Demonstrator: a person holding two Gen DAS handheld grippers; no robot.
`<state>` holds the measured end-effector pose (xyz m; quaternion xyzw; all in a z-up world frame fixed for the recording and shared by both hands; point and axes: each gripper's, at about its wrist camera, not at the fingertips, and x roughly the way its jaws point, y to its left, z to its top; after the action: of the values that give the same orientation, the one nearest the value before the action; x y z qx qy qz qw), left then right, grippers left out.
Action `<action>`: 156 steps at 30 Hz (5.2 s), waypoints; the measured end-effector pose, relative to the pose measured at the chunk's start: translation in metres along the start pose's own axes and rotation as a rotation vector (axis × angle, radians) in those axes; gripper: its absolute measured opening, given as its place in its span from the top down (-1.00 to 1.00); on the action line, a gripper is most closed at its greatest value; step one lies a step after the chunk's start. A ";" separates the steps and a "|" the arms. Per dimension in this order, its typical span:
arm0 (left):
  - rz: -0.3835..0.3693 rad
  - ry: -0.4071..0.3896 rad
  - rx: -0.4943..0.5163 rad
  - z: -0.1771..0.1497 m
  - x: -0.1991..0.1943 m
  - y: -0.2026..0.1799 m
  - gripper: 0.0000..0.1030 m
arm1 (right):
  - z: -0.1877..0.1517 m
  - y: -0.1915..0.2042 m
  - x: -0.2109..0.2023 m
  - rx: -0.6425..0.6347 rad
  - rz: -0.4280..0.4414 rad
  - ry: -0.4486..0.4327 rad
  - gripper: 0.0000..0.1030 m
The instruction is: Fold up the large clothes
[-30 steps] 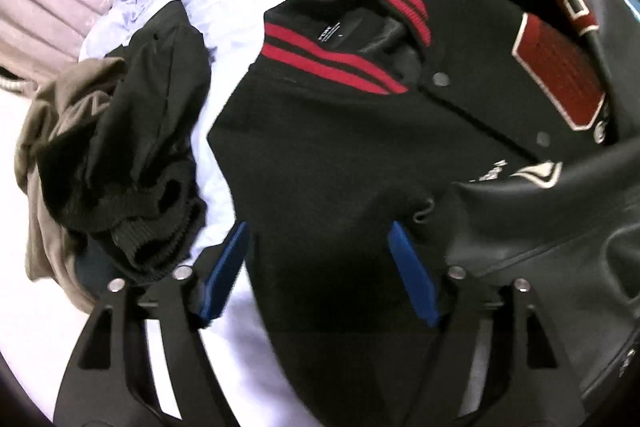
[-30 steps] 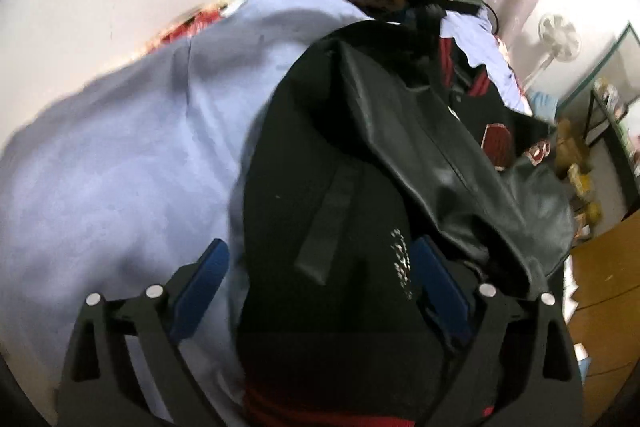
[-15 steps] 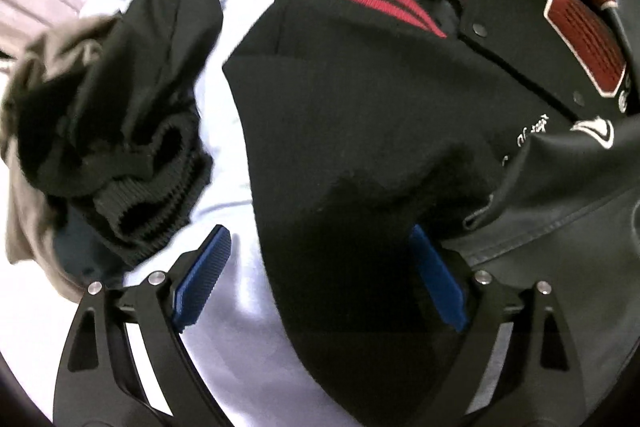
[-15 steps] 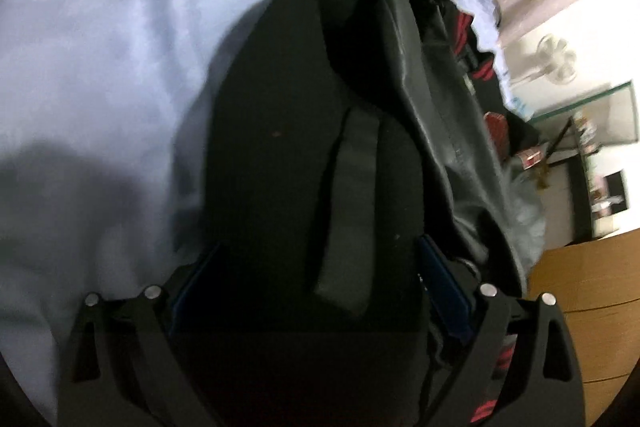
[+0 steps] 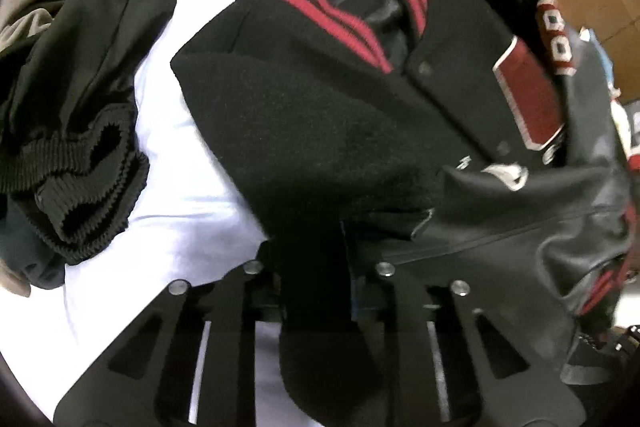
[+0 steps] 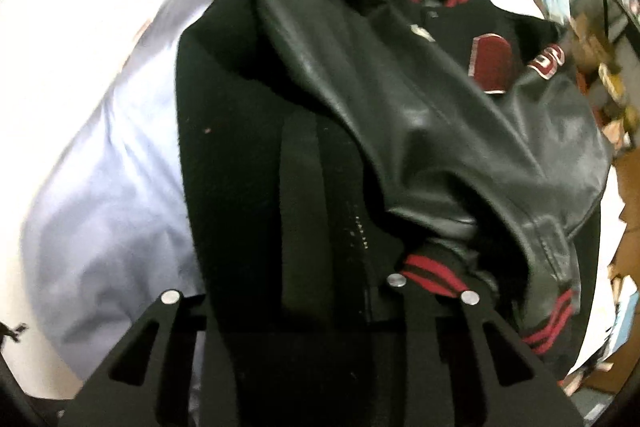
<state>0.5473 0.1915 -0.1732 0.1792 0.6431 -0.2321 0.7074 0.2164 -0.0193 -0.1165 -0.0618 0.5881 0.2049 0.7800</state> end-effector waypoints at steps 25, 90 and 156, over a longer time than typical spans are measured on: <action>-0.346 -0.279 -0.028 0.219 -0.063 -0.200 0.76 | -0.100 -0.293 -0.063 0.758 0.497 -0.046 0.56; -0.162 -0.120 -0.136 0.032 0.014 -0.293 0.41 | -0.067 -0.269 -0.006 0.433 0.498 0.345 1.00; -0.067 -0.374 -0.143 -0.182 -0.008 -0.421 -0.11 | -0.096 -0.202 -0.037 -0.125 0.351 0.309 0.20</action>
<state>0.1607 -0.0556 -0.1658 0.0607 0.5212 -0.2385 0.8172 0.2018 -0.2446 -0.1396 -0.0376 0.6883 0.3616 0.6278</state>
